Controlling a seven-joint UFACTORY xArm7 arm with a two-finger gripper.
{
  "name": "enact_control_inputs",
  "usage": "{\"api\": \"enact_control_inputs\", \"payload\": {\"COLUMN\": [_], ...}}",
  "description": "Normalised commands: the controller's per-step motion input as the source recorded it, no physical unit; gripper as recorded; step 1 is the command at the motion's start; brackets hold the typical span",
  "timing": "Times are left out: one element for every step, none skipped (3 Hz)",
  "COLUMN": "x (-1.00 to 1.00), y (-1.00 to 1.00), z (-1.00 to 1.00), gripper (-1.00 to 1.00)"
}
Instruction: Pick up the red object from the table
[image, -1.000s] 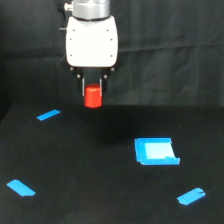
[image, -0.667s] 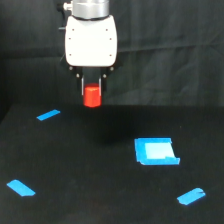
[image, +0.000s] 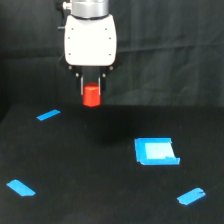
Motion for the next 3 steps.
{"api": "enact_control_inputs", "payload": {"x": [-0.04,0.01,-0.01], "y": [-0.06,0.05,0.05], "z": [0.07,0.04,-0.01], "gripper": [-0.99,-0.99,-0.99]}}
